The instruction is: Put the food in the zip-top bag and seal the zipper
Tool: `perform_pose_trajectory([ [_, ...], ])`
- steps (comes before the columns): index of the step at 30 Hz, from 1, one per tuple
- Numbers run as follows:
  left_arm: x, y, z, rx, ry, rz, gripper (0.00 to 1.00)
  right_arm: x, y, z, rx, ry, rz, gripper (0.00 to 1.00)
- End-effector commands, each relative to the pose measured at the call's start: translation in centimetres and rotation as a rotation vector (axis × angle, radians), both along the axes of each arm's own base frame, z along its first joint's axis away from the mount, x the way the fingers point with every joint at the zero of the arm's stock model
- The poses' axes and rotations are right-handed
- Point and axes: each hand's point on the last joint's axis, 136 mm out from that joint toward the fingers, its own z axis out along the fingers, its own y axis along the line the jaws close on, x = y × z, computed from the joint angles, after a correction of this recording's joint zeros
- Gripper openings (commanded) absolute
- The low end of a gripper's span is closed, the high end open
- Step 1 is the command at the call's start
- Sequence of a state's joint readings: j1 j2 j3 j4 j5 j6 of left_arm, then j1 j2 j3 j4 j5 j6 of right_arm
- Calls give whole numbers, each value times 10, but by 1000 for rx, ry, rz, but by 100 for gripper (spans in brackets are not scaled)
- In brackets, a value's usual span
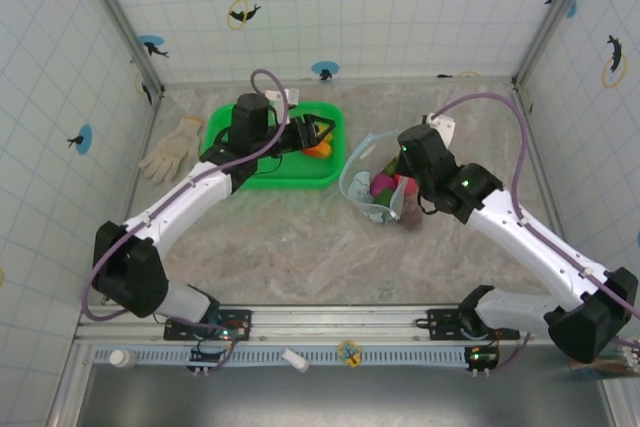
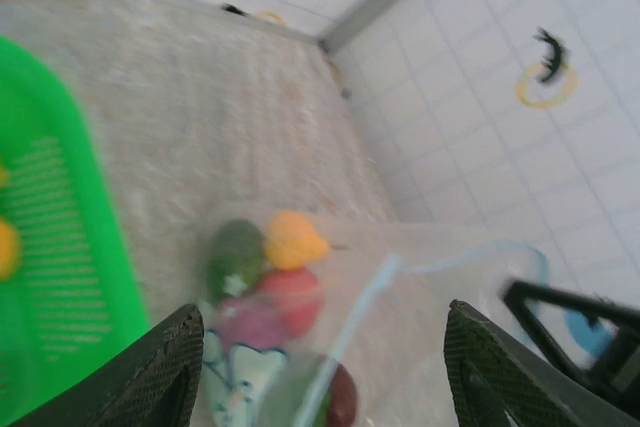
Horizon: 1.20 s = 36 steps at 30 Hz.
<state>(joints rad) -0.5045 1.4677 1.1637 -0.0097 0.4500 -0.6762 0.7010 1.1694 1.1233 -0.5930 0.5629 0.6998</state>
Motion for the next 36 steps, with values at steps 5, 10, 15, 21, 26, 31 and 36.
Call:
perform_pose_trajectory([
  [5, 79, 58, -96, 59, 369, 397, 70, 0, 5, 13, 133, -44, -2, 0],
  [10, 100, 47, -131, 22, 532, 453, 71, -3, 7, 9, 162, -37, 5, 0],
  [15, 112, 52, -165, 54, 641, 556, 72, -3, 11, 5, 174, -30, 20, 0],
  [21, 125, 44, -190, 48, 698, 565, 69, -3, 13, 2, 185, -27, 29, 0],
  [26, 132, 44, -216, 93, 739, 584, 65, -3, 9, -3, 192, -21, 4, 0],
  [31, 133, 45, -230, 113, 756, 595, 62, -4, 12, -7, 211, -11, 13, 0],
  [36, 133, 45, -242, 130, 771, 595, 54, -5, 12, -10, 217, -3, 13, 0],
])
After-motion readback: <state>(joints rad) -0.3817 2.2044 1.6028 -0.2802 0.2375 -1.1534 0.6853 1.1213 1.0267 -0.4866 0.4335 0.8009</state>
